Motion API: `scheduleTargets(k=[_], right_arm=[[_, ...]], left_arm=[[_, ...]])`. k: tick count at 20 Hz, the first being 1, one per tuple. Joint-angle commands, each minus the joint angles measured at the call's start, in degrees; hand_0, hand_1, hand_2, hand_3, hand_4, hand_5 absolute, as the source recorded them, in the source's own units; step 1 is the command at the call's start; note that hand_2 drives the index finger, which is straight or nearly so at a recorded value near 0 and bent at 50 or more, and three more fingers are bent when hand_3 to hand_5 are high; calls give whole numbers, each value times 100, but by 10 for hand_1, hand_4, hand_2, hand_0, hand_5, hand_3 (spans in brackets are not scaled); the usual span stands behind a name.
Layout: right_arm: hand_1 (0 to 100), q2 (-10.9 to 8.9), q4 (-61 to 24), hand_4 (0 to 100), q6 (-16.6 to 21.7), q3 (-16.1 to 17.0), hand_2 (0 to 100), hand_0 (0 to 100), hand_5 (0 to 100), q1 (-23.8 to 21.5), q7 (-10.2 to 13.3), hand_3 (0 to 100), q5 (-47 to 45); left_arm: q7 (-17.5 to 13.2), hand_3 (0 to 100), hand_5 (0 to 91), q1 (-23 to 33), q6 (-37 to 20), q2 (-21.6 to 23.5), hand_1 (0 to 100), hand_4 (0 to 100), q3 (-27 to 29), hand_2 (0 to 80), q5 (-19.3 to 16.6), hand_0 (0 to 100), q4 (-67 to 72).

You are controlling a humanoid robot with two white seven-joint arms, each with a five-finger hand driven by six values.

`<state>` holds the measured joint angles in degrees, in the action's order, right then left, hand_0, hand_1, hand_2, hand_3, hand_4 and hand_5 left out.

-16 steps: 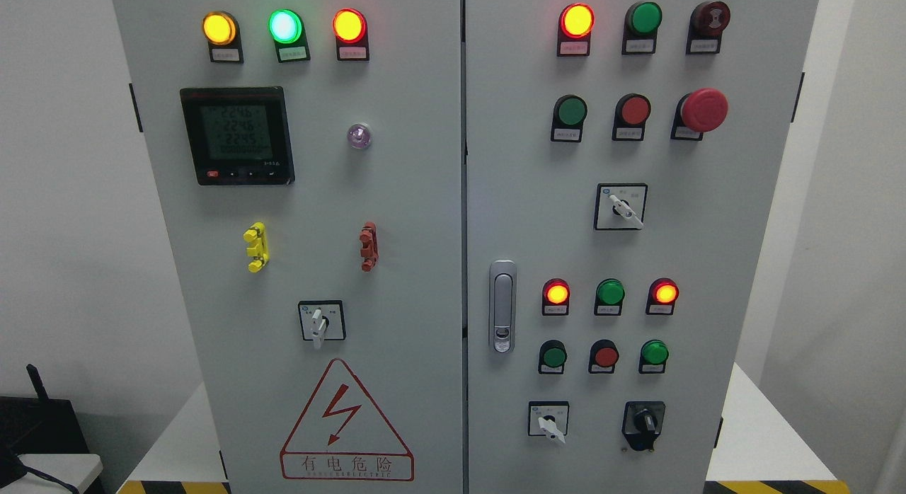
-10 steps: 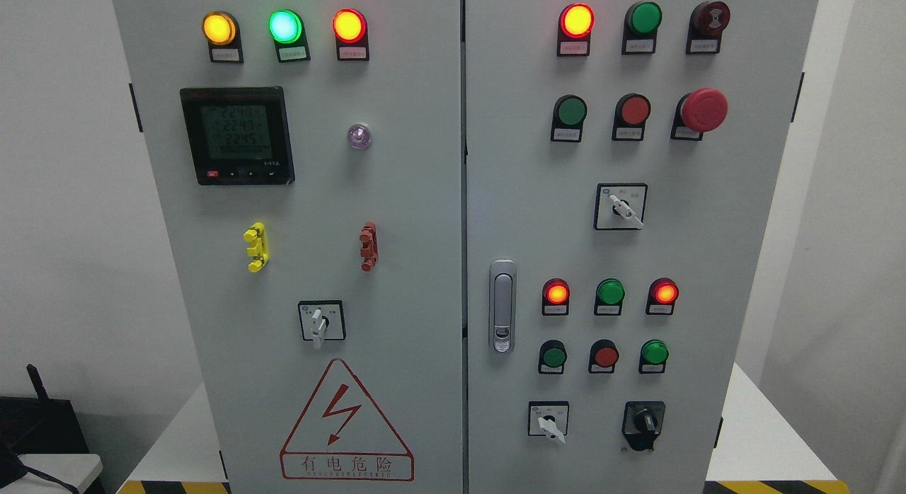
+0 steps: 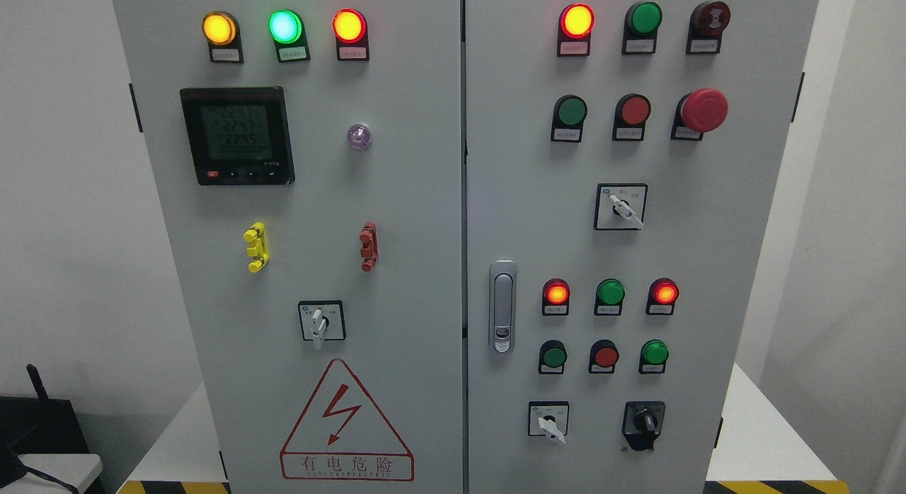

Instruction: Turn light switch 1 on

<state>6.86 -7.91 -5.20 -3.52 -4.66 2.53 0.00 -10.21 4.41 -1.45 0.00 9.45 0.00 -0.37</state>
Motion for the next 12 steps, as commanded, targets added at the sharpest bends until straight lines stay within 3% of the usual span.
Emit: scheduleTargets(k=[1, 6, 12], right_arm=[[389, 0, 0, 0, 2, 0, 0, 120, 0, 0, 2, 0, -97], [389, 0, 0, 0, 2, 0, 0, 120, 0, 0, 2, 0, -105], [389, 0, 0, 0, 2, 0, 0, 120, 0, 0, 2, 0, -105]], left_arm=[[177, 0, 0, 199, -40, -88, 0, 0, 434, 0, -17, 359, -488], [213, 0, 0, 560, -92, 166, 0, 0, 488, 0, -35, 350, -1148], [213, 0, 0, 780, -496, 641, 0, 0, 1172, 0, -70, 350, -1675]])
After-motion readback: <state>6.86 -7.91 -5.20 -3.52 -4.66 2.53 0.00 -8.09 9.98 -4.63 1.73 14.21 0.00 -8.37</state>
